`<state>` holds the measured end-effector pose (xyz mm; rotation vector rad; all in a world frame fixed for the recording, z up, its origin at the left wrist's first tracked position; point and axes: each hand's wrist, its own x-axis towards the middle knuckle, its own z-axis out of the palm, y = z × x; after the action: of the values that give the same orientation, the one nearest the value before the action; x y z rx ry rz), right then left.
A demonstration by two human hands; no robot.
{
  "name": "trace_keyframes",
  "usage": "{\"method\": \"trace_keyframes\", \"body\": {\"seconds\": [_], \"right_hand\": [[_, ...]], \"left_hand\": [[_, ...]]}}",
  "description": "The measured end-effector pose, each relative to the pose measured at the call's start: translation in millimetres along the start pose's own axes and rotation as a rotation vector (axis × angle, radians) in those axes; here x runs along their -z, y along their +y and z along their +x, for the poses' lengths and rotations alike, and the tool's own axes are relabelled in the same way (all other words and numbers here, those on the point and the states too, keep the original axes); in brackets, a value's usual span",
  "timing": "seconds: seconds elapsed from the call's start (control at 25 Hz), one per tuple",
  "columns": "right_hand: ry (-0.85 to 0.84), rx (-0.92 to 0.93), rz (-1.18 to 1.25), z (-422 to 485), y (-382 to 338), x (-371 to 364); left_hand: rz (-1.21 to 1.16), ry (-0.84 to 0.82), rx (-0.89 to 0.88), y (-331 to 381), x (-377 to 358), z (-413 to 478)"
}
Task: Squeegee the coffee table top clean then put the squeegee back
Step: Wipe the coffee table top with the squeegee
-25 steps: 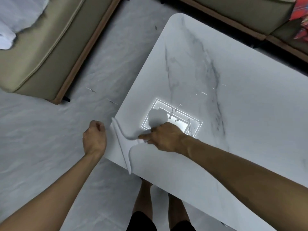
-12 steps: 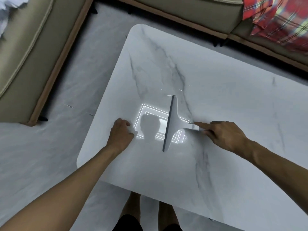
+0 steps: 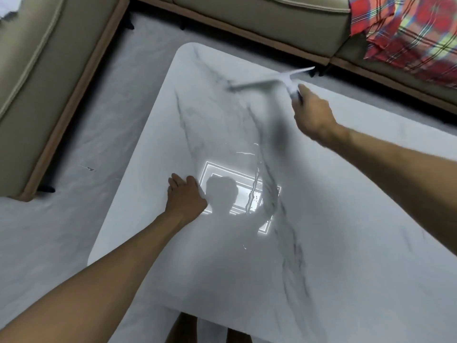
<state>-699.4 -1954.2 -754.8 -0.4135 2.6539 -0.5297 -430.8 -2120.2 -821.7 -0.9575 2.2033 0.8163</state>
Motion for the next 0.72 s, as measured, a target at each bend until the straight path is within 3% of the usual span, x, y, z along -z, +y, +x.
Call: {"method": "trace_keyframes", "body": {"seconds": [0.08, 0.24, 0.32, 0.44, 0.72], "right_hand": [[0.002, -0.096, 0.073, 44.6, -23.1, -13.1], [-0.008, -0.025, -0.065, 54.8, -45.1, -38.4], [-0.02, 0.097, -0.086, 24.0, -36.4, -45.6], [-0.188, 0.291, -0.183, -40.9, 3.1, -50.0], [-0.358, 0.219, -0.457, -142.0, 81.9, 20.6]], "left_hand": [[0.03, -0.032, -0.002, -0.5, 1.3, 5.5], [0.056, -0.056, -0.047, -8.0, 3.2, 3.6], [0.057, -0.07, -0.049, -7.7, 5.2, 1.6], [0.039, -0.094, -0.026, -0.6, 9.4, 0.9], [0.052, -0.128, -0.012, 4.6, 12.6, -0.1]]}}
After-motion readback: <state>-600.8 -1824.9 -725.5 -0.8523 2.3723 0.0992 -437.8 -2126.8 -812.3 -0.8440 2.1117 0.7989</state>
